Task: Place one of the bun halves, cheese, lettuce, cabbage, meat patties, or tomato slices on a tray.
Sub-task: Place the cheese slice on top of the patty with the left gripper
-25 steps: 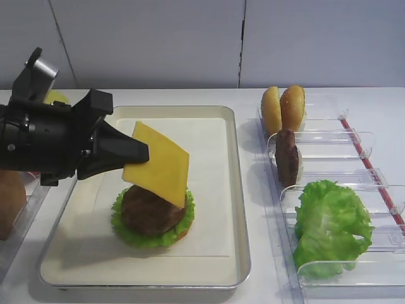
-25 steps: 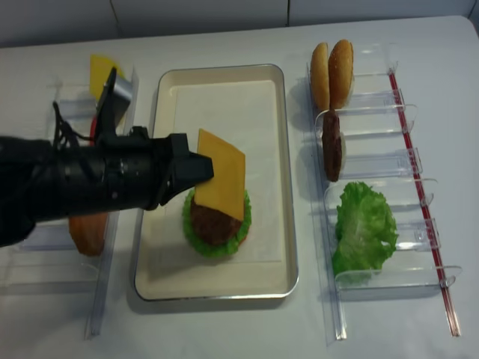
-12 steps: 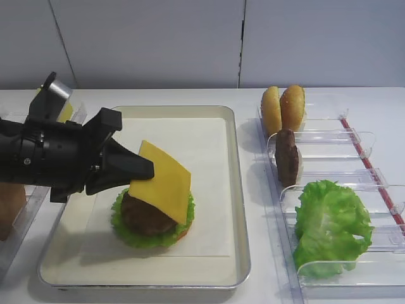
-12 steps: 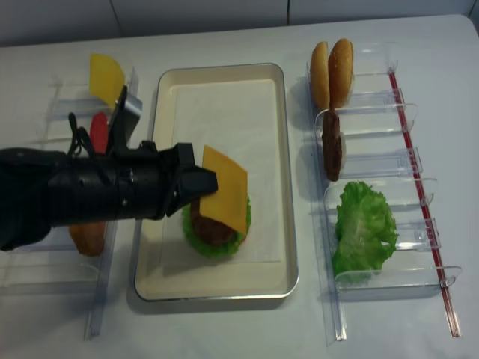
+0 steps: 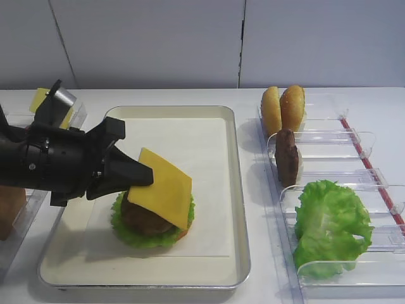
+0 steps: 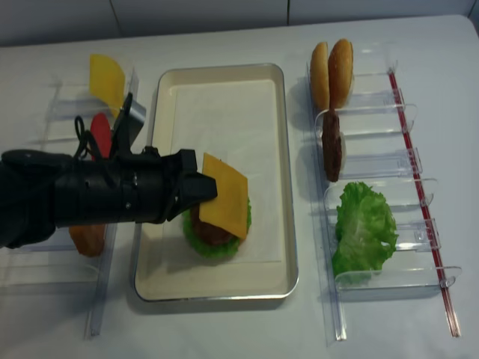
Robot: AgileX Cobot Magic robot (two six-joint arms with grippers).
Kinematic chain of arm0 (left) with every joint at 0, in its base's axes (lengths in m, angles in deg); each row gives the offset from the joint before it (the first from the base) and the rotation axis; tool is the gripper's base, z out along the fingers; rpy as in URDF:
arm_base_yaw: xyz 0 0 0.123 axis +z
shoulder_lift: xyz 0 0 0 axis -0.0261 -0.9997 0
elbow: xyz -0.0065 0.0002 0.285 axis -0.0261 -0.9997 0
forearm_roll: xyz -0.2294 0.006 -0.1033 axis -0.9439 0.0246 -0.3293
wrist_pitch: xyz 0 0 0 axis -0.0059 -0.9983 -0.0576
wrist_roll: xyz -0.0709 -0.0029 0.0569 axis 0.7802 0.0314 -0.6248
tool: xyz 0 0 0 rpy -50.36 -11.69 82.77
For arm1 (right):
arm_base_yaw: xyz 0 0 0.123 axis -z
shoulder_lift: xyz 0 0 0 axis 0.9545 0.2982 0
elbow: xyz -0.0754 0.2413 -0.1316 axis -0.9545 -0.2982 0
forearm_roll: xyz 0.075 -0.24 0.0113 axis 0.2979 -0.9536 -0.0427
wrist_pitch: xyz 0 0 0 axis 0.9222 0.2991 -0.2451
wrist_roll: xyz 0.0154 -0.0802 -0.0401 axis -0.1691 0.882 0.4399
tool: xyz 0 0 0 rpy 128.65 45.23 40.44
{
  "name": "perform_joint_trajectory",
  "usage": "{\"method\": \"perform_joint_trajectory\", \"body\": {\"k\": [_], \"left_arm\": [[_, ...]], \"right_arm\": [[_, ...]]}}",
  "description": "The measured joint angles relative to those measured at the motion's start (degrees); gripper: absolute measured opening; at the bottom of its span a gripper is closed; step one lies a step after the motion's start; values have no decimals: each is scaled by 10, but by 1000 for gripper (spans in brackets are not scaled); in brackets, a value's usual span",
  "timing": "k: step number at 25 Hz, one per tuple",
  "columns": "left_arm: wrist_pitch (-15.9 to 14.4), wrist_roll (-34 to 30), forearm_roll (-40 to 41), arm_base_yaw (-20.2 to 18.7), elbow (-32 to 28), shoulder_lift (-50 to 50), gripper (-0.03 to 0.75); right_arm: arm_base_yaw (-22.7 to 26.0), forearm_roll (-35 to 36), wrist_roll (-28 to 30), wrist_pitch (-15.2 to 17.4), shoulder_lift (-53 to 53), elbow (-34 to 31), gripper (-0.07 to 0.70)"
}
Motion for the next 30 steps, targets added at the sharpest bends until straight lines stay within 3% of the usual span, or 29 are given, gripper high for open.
{"method": "perform_joint_trajectory", "body": {"k": [30], "left_arm": [[39,-1,69,12,0,0,-2]], "right_arm": [[0,0,-2,0,0,0,545]]}}
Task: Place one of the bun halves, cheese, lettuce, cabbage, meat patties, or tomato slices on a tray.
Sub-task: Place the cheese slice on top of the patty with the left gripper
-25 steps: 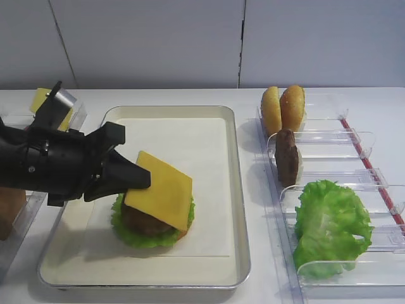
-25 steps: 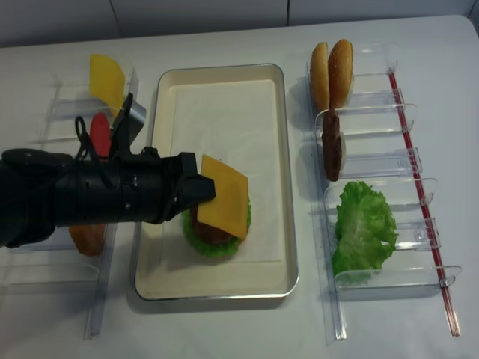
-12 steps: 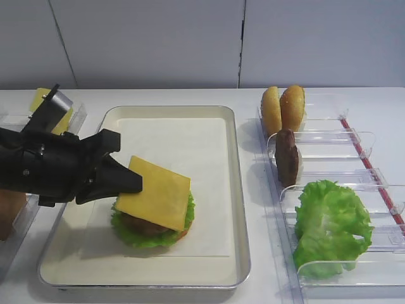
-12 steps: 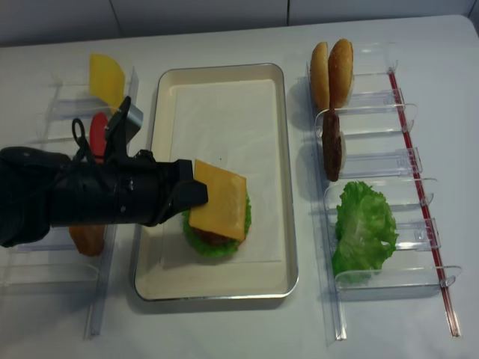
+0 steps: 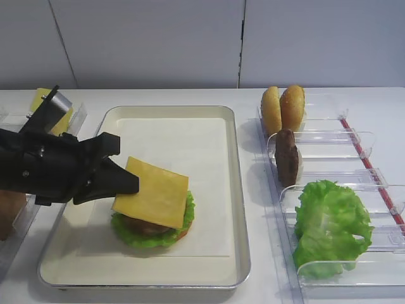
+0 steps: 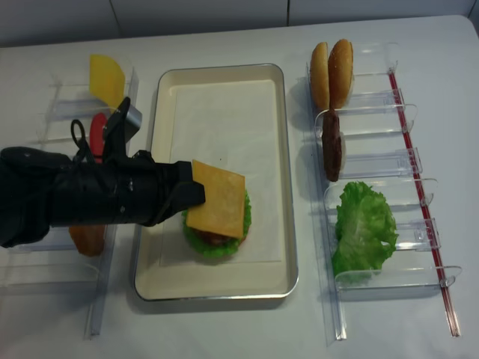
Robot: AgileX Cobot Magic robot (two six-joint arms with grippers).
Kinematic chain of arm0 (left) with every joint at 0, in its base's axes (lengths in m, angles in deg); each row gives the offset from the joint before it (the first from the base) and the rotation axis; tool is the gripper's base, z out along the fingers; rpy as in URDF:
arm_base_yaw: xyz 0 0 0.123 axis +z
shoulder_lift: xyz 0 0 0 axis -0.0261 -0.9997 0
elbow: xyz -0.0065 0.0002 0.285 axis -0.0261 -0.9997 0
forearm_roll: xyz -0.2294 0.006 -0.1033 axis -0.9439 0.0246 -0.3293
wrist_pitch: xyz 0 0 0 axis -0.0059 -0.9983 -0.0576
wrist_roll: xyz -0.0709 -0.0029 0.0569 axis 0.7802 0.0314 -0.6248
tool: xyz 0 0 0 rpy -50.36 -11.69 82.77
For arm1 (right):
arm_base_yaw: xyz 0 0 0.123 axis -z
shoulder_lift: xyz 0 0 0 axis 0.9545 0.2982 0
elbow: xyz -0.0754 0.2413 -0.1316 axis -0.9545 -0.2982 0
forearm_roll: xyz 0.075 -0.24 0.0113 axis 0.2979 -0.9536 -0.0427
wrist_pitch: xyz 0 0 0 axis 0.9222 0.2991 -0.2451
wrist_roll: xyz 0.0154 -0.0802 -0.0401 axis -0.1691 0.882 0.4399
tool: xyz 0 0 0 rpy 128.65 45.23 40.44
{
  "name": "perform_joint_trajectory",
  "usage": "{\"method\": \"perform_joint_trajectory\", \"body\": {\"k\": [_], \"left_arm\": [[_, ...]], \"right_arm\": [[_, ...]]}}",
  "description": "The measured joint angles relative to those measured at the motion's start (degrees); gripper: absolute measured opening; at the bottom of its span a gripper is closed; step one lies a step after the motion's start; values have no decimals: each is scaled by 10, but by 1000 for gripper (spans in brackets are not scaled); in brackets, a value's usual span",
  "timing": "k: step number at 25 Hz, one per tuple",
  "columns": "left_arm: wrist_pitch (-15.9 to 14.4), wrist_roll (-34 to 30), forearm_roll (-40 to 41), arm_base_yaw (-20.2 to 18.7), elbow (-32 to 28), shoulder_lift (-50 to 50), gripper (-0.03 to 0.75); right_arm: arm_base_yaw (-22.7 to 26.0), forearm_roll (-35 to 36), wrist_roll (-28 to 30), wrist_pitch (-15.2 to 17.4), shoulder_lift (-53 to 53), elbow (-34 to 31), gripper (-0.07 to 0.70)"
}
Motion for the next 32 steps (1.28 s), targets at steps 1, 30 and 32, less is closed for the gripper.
{"method": "perform_joint_trajectory", "body": {"k": [1,30,32], "left_arm": [[1,-3,1,0,0,0,-2],[-2,-59,21,0,14,0,464],[-2,-59,29,0,24,0,464]], "right_arm": [[0,0,0,0,0,0,545],[0,0,0,0,0,0,545],[0,0,0,0,0,0,545]]}}
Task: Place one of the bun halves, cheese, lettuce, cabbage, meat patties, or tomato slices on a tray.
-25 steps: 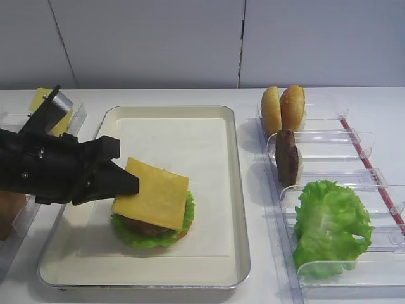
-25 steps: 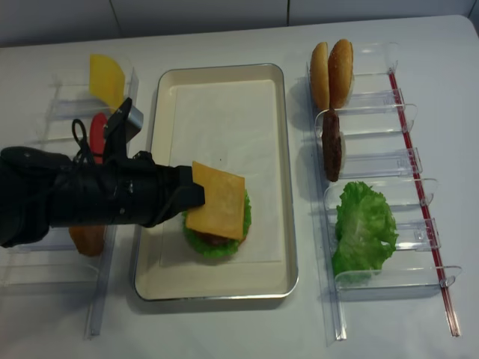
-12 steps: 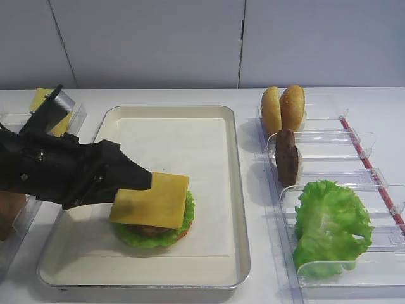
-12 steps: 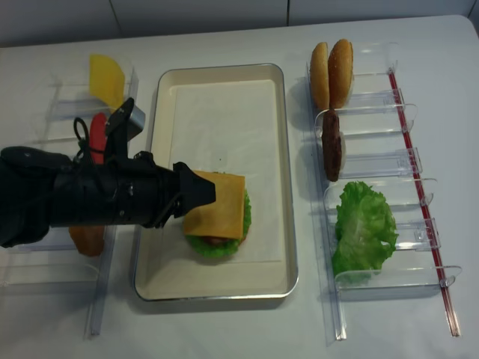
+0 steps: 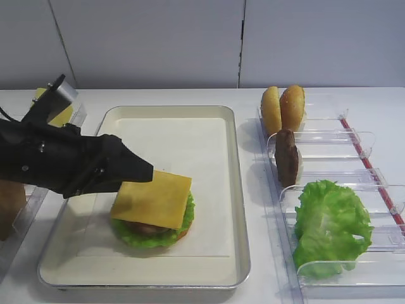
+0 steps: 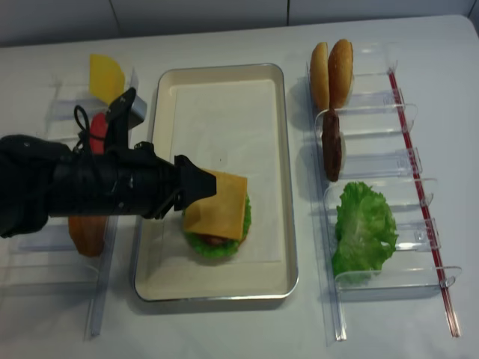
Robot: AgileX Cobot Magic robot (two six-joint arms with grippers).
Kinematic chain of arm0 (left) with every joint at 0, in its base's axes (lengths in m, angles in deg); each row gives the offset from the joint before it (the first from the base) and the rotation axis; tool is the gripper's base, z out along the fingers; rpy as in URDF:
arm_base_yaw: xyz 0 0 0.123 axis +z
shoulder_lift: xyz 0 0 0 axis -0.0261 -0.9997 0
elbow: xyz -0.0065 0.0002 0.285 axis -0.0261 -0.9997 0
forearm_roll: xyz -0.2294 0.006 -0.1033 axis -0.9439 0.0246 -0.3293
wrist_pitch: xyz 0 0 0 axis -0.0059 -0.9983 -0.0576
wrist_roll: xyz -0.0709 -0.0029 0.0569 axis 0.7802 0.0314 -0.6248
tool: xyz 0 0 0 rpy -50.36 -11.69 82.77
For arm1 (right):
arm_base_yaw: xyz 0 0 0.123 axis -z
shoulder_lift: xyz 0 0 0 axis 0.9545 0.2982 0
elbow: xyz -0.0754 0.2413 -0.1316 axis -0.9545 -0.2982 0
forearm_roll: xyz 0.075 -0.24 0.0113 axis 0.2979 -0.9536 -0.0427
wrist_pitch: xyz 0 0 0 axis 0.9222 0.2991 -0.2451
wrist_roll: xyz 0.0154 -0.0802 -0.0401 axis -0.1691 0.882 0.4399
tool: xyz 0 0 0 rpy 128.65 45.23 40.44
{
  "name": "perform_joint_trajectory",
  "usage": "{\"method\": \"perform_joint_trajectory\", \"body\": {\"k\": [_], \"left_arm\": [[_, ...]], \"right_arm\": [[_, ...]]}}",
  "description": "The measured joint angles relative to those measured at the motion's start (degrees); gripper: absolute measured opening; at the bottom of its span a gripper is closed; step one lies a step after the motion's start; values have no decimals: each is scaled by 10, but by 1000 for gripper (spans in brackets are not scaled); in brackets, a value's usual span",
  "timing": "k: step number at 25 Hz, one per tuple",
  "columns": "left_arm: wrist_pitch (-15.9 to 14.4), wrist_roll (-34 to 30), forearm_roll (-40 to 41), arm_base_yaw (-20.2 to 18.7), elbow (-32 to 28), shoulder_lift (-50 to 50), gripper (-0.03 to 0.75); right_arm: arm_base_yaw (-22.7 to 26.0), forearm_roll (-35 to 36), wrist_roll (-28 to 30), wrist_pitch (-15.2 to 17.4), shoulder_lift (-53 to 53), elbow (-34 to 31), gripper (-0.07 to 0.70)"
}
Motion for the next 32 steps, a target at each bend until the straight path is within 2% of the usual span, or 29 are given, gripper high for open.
{"method": "perform_joint_trajectory", "body": {"k": [3,11,17,21,24,28,30,32], "left_arm": [[0,6,39,0,13,0,464],[-13,112,234,0,81,0,464],[-28,123,311,0,148,13,464],[-34,156,411,0,184,31,464],[-52,237,536,0,210,37,464],[-90,391,720,0,248,37,464],[-106,449,772,0,265,37,464],[-111,473,792,0,280,39,464]], "right_arm": [[0,0,0,0,0,0,545],[0,0,0,0,0,0,545],[0,0,0,0,0,0,545],[0,0,0,0,0,0,545],[0,0,0,0,0,0,545],[0,0,0,0,0,0,545],[0,0,0,0,0,0,545],[0,0,0,0,0,0,545]]}}
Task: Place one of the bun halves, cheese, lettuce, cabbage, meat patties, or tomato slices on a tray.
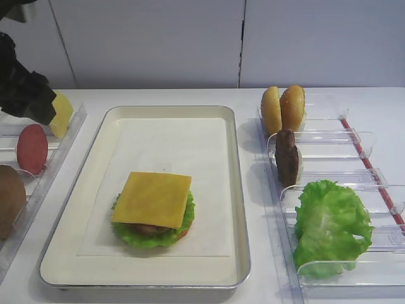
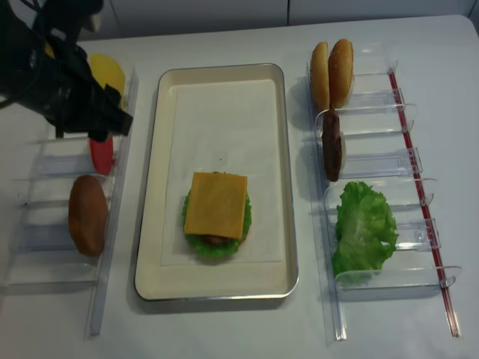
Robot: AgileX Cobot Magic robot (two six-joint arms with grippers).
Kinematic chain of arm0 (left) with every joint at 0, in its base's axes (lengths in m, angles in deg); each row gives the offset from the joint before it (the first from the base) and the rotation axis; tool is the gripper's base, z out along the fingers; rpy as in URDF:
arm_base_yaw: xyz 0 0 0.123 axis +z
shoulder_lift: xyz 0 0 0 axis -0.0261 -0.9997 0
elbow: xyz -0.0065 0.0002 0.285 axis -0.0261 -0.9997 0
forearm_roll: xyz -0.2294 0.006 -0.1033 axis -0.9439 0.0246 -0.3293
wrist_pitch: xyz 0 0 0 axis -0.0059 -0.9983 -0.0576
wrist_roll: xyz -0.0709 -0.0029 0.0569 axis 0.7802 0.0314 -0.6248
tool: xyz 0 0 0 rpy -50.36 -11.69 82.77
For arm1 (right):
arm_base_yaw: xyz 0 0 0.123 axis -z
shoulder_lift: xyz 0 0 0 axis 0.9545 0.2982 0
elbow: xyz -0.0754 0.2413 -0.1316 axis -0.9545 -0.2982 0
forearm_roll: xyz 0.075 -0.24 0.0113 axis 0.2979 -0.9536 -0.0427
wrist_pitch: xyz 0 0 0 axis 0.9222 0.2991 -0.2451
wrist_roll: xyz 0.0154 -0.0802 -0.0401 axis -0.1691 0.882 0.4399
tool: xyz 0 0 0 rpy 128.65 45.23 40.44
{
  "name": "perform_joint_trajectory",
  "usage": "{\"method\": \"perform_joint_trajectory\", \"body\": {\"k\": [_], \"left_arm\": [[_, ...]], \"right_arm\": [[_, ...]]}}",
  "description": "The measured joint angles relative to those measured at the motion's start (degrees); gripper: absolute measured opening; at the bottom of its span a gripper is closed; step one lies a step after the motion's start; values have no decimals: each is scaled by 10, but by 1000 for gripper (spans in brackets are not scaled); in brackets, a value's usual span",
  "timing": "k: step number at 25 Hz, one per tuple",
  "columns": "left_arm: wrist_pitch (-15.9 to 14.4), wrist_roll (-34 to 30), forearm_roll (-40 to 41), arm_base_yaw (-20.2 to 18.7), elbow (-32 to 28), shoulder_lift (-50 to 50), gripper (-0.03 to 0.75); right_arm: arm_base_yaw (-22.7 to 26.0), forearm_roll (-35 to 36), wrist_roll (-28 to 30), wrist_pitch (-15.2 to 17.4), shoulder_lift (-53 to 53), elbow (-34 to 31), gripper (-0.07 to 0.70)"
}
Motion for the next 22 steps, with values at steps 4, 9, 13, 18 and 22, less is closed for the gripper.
{"method": "perform_joint_trajectory", "body": {"k": [4,9,13,18,22], "left_arm": [[5,12,-5,0,5,27,464],[7,13,-6,0,5,89,464],[2,14,-9,0,5,148,464],[-43,28,-14,0,5,213,464],[-93,48,-17,0,5,262,464]], "right_arm": [[0,0,0,0,0,0,545],[0,0,0,0,0,0,545],[0,0,0,0,0,0,545],[0,0,0,0,0,0,545],[0,0,0,0,0,0,545]]}}
